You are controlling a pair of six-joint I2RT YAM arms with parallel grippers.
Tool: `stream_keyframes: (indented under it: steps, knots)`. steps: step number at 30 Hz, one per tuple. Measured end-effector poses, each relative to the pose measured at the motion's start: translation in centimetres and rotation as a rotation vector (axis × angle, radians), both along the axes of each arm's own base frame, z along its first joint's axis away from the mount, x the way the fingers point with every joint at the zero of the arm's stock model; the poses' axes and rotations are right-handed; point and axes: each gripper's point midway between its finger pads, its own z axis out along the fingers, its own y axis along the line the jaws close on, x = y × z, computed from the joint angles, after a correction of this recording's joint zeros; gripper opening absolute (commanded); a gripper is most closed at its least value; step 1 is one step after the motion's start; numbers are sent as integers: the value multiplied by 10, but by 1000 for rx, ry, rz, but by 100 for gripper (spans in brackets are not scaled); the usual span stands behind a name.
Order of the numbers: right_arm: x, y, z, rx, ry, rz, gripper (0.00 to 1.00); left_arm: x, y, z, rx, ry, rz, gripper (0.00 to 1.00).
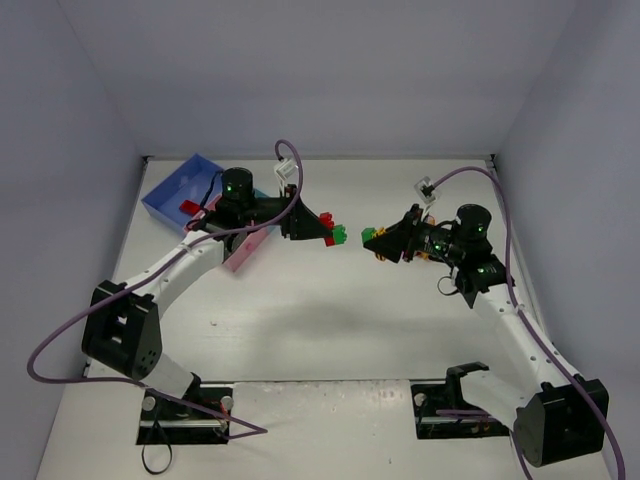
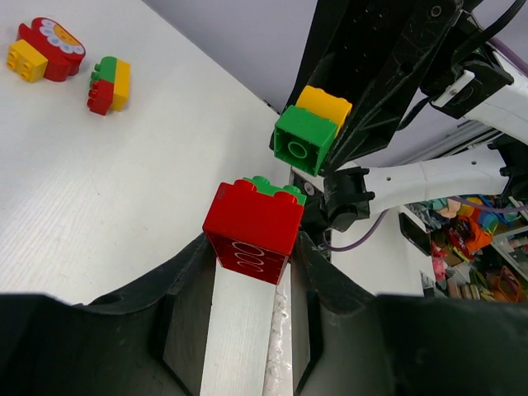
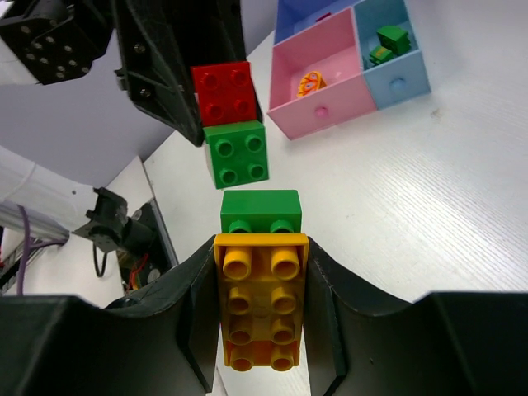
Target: Sort the legos into containers by color
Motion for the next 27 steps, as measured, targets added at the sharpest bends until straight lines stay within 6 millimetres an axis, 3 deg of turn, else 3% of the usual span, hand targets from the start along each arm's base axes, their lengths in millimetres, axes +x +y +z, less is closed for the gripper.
stream_keyframes:
  steps: [7,11,15,19,24,27]
  knots:
    - [21,-12,-21,-70,66,-145,0,7,18,-5,33,-1,69,0]
    - [44,-23,-48,-185,138,-301,0,6,25,-5,60,-21,102,0]
    - [56,-27,-90,-324,239,-401,0,5,28,-9,85,-25,124,0]
    - [58,-37,-145,-483,369,-481,4,8,31,-19,113,-16,155,0]
    - [58,-46,-200,-640,485,-536,17,16,37,-39,174,11,221,0]
    - [60,-50,-222,-697,528,-546,29,21,41,-44,206,-4,260,0]
